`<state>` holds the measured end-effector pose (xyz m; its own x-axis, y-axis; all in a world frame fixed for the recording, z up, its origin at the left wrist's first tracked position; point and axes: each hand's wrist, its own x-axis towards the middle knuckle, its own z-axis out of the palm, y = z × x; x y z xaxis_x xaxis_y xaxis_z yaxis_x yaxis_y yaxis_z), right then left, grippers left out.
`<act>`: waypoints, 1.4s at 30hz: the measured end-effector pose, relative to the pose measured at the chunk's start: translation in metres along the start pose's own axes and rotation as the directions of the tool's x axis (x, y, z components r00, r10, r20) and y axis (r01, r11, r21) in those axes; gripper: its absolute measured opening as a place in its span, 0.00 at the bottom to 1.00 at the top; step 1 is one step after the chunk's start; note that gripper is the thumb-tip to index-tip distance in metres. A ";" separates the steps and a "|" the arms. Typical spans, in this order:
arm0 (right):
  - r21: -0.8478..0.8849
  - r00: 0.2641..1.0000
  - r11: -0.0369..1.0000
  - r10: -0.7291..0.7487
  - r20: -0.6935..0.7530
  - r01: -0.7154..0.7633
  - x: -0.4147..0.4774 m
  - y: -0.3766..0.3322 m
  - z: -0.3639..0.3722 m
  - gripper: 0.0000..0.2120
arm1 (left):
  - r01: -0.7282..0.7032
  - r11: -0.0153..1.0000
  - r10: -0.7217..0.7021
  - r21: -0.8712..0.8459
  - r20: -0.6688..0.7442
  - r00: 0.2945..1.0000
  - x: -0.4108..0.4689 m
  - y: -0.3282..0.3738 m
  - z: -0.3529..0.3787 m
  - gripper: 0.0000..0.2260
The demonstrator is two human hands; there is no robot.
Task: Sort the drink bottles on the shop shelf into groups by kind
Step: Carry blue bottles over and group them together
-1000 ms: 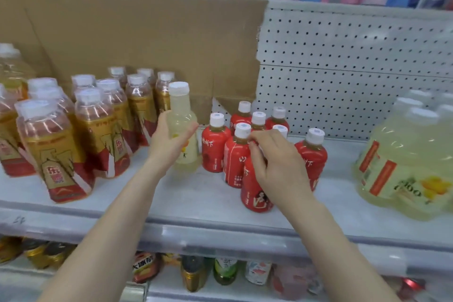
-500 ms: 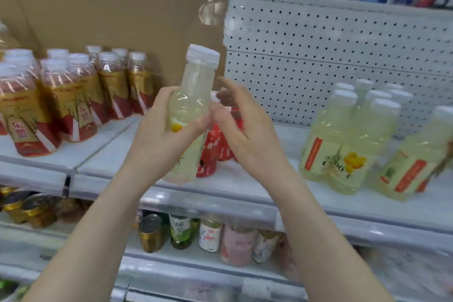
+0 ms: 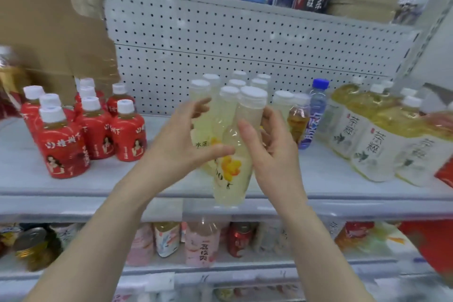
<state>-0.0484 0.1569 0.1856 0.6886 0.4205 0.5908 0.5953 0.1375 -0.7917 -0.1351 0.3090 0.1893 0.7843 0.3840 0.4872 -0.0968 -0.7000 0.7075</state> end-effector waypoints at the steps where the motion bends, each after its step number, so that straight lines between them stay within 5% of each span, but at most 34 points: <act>1: -0.037 0.999 0.999 0.001 -0.040 -0.002 0.003 0.005 -0.010 0.13 | -0.016 0.993 0.028 0.113 -0.099 0.995 0.011 0.000 0.005 0.43; 3: -0.125 0.995 0.992 -0.015 -0.103 0.002 0.013 0.014 -0.022 0.15 | -0.031 0.949 0.110 0.315 -0.238 0.965 0.035 -0.004 0.013 0.39; 8: -0.272 0.988 0.962 -0.035 -0.149 -0.008 0.035 0.041 -0.017 0.19 | -0.093 0.846 0.201 0.525 -0.153 0.968 0.078 -0.022 0.034 0.31; 16: -0.528 0.987 0.847 -0.029 -0.160 -0.061 0.036 0.066 0.005 0.25 | -0.169 0.823 0.311 0.542 -0.181 0.933 0.082 -0.037 0.039 0.26; 20: -0.725 0.925 0.689 -0.278 -0.257 0.006 0.036 0.078 0.002 0.28 | -0.177 0.822 0.329 0.542 -0.198 0.924 0.084 -0.039 0.043 0.26; 26: -0.567 0.931 0.821 -0.258 -0.258 0.070 0.030 0.089 -0.031 0.24 | -0.140 0.879 0.278 0.456 -0.253 0.926 0.074 -0.032 0.047 0.25; 31: -0.481 0.890 0.868 -0.117 -0.441 -0.124 0.068 0.119 -0.117 0.25 | -0.203 0.897 0.353 0.392 -0.361 0.863 0.064 0.010 0.067 0.21; 35: -0.403 0.926 0.863 0.170 -0.337 -0.305 0.138 0.144 -0.153 0.40 | -0.300 0.824 0.477 0.481 -0.304 0.824 0.076 0.058 0.109 0.18; 38: -0.272 0.935 0.896 0.319 -0.155 -0.350 0.174 0.159 -0.156 0.40 | -0.298 0.732 0.505 0.613 -0.194 0.841 0.101 0.084 0.155 0.18; 42: -0.244 0.954 0.924 0.299 -0.016 -0.294 0.182 0.182 -0.163 0.32 | -0.131 0.509 0.274 0.851 -0.015 0.962 0.133 0.089 0.199 0.23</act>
<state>0.2528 0.1125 0.1743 0.8417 0.4281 0.3291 0.4488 -0.2159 -0.8672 0.0824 0.1782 0.2157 0.7183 0.1869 0.6702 0.3691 -0.9189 -0.1393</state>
